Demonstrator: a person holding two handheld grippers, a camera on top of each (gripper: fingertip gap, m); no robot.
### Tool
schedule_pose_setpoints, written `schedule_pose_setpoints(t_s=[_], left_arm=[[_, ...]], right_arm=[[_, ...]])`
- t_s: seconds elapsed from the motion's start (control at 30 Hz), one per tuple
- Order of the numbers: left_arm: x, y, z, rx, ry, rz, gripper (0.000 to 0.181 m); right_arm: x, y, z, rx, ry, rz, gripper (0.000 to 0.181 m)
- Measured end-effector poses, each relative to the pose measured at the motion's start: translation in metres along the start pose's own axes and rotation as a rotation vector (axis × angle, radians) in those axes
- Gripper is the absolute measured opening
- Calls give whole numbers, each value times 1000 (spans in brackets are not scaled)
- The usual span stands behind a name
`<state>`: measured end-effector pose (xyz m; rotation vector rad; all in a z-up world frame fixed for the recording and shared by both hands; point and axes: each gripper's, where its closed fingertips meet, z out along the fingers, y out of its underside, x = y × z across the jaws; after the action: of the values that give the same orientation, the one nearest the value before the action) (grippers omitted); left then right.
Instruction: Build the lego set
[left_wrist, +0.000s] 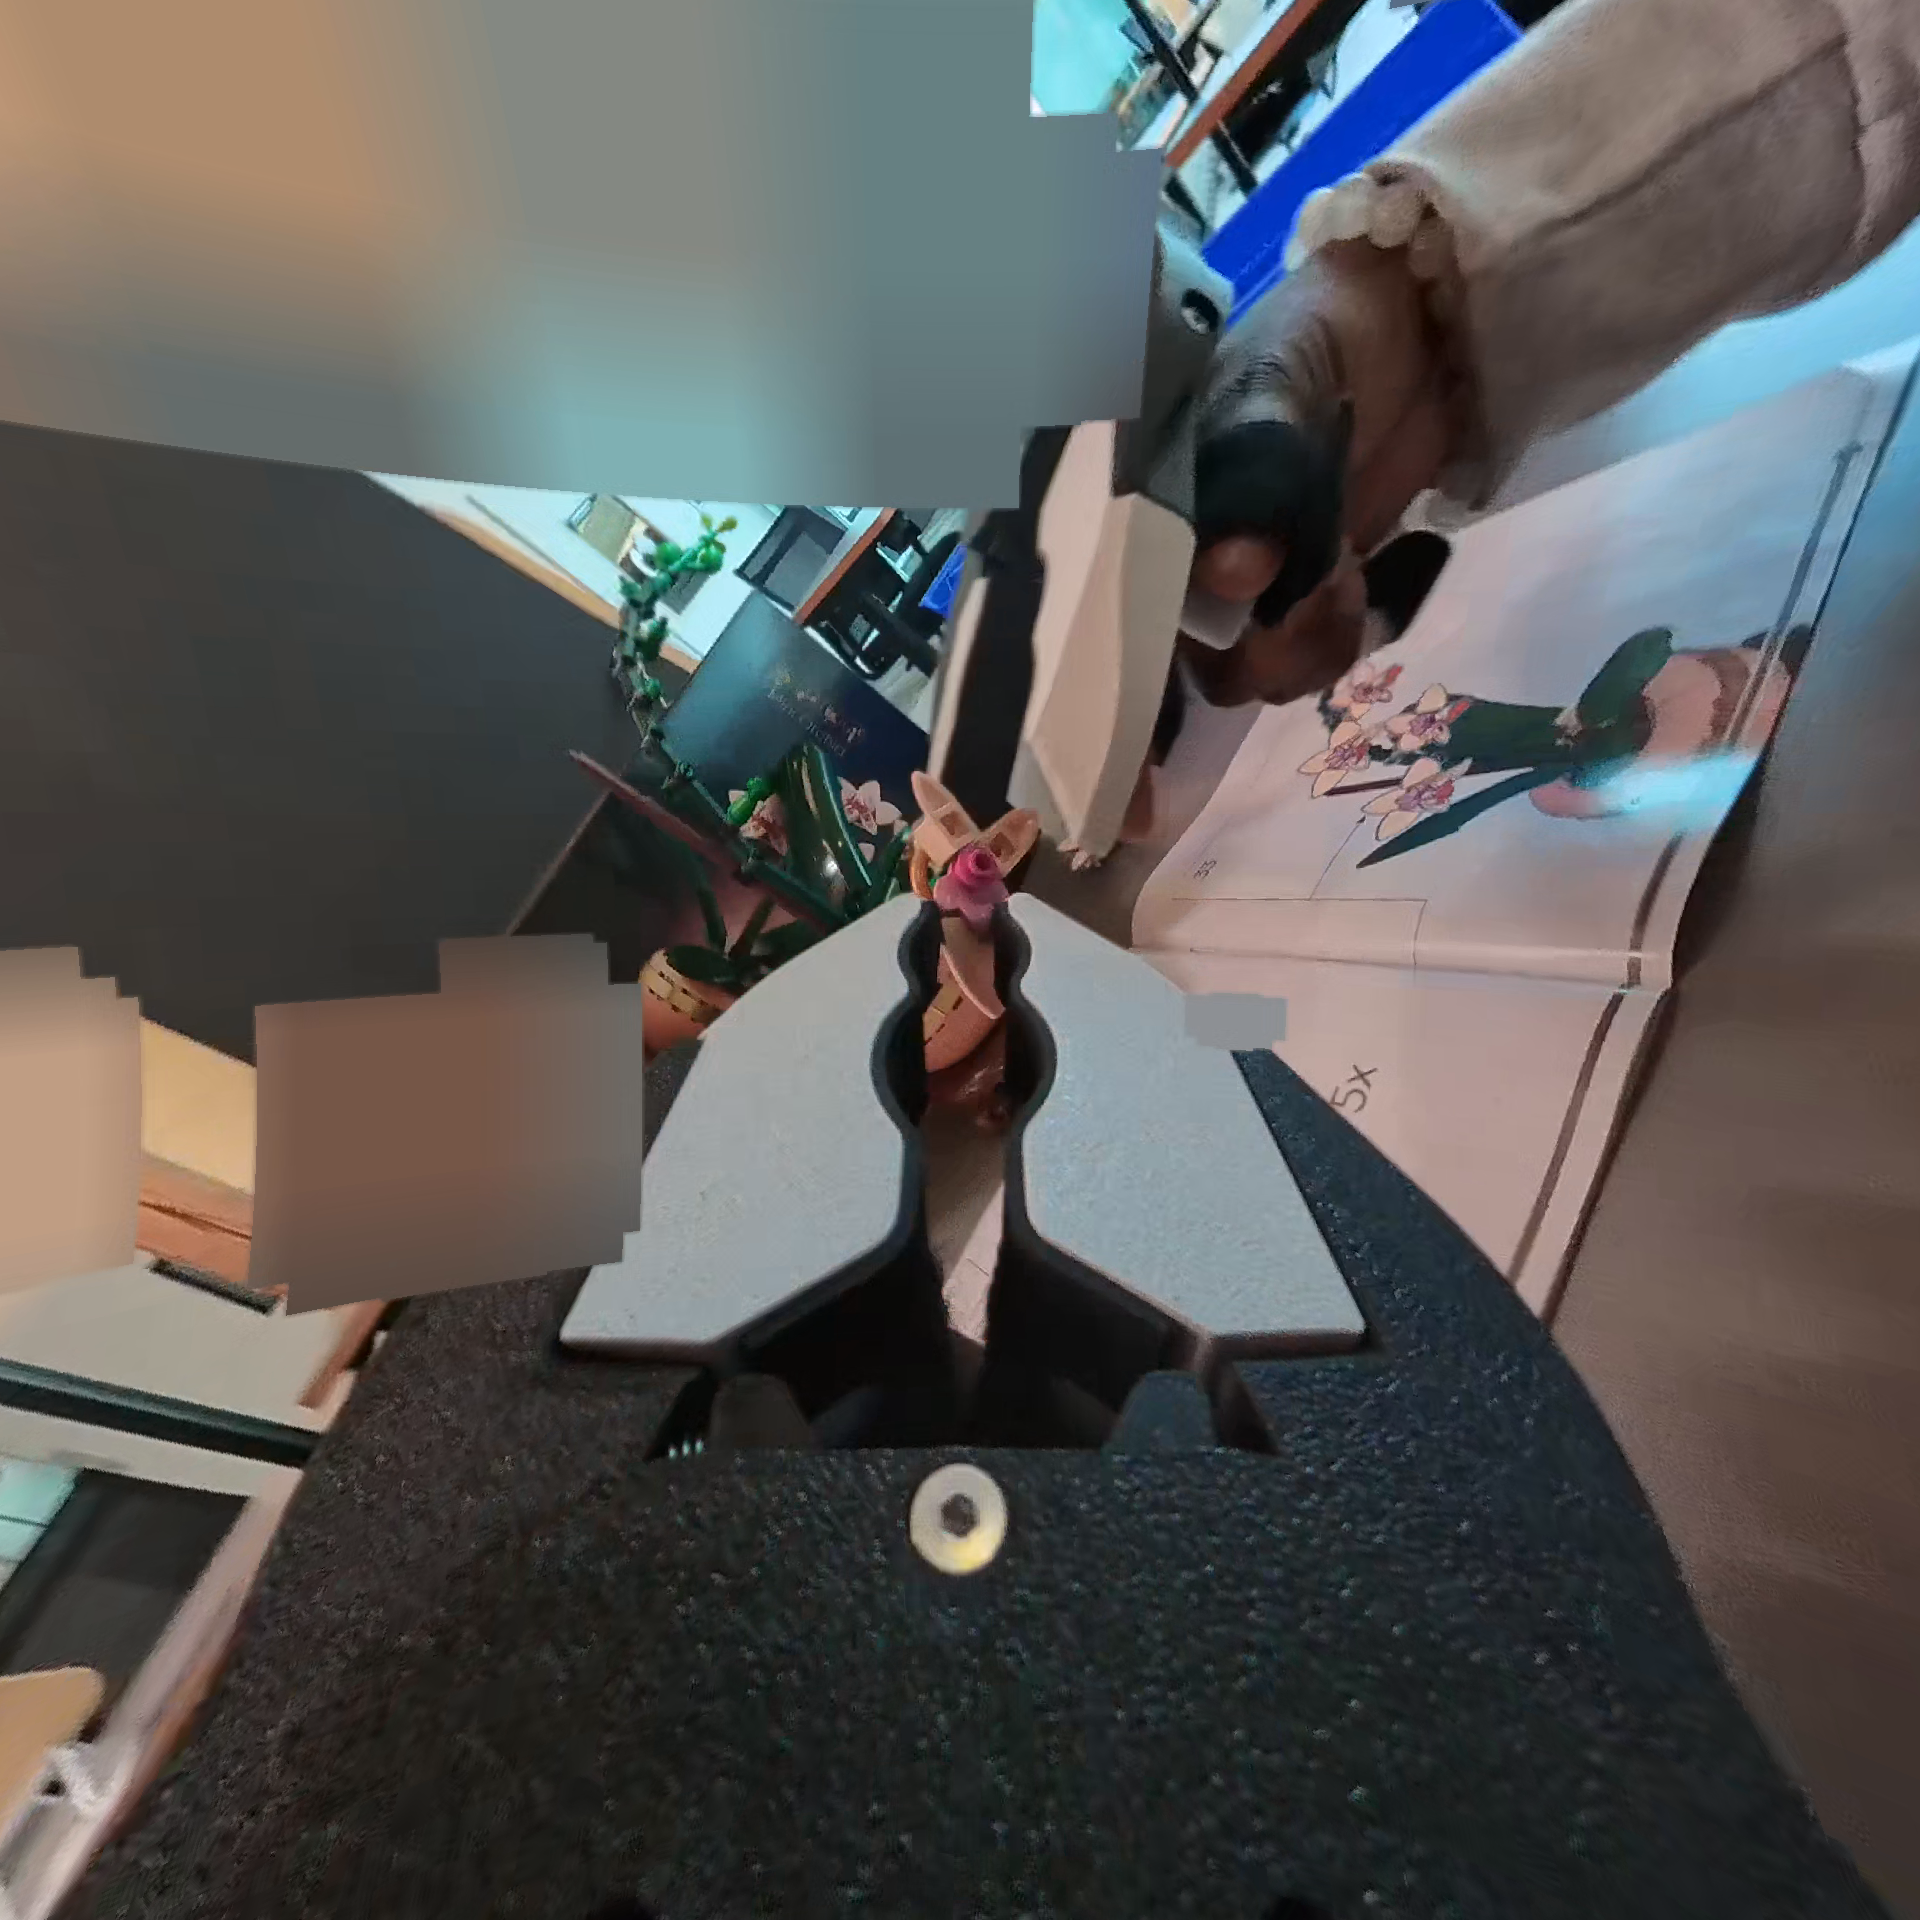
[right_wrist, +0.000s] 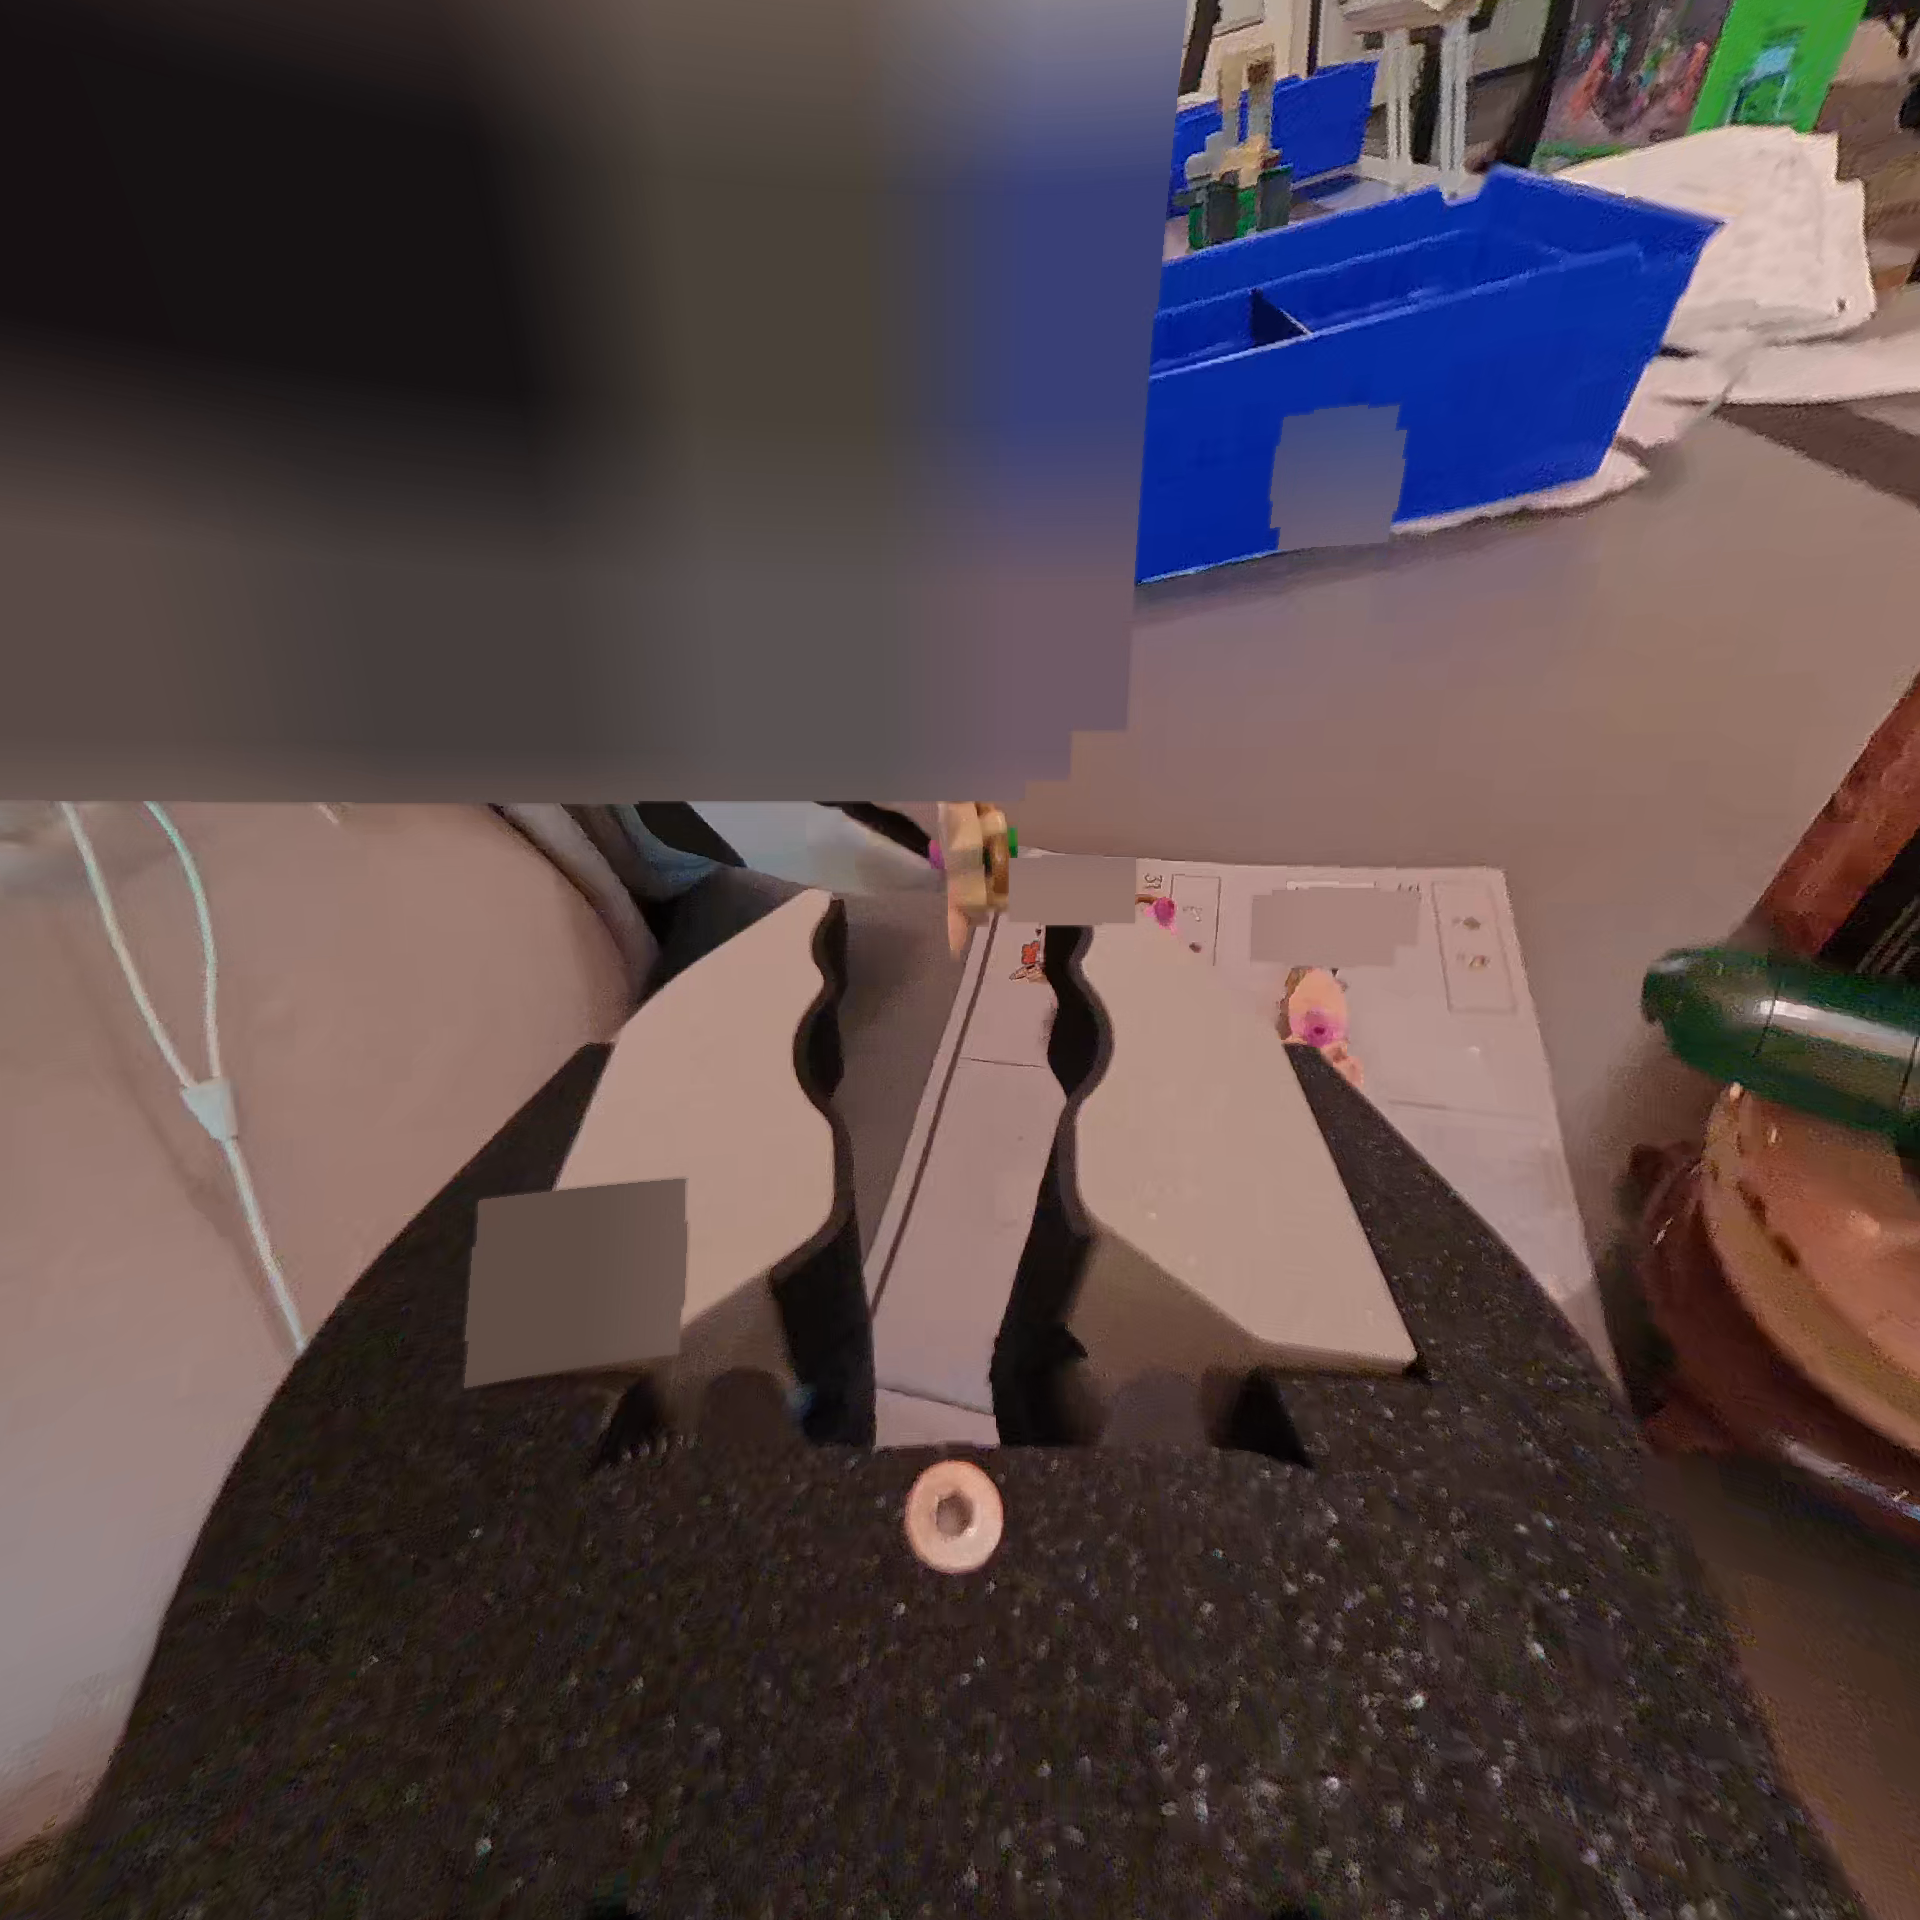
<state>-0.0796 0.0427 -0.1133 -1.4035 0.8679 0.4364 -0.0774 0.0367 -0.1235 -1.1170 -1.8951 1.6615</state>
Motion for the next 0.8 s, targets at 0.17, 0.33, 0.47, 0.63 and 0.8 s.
schedule_pose_setpoints(t_s=[0.17,0.33,0.47,0.63,0.8], left_arm=[[1,-10,-3,21,-27,130,9],[-1,-11,-7,19,-56,225,9],[-5,-12,-8,20,-77,280,9],[-7,-12,-9,19,-83,289,9],[-9,-12,-10,25,-102,240,15]], right_arm=[[-4,-3,4,-41,24,-194,25],[-9,-7,5,-37,19,-255,23],[-9,-13,5,-20,25,-258,25],[-5,-16,6,-15,44,-257,16],[-1,-16,4,2,55,-264,15]])
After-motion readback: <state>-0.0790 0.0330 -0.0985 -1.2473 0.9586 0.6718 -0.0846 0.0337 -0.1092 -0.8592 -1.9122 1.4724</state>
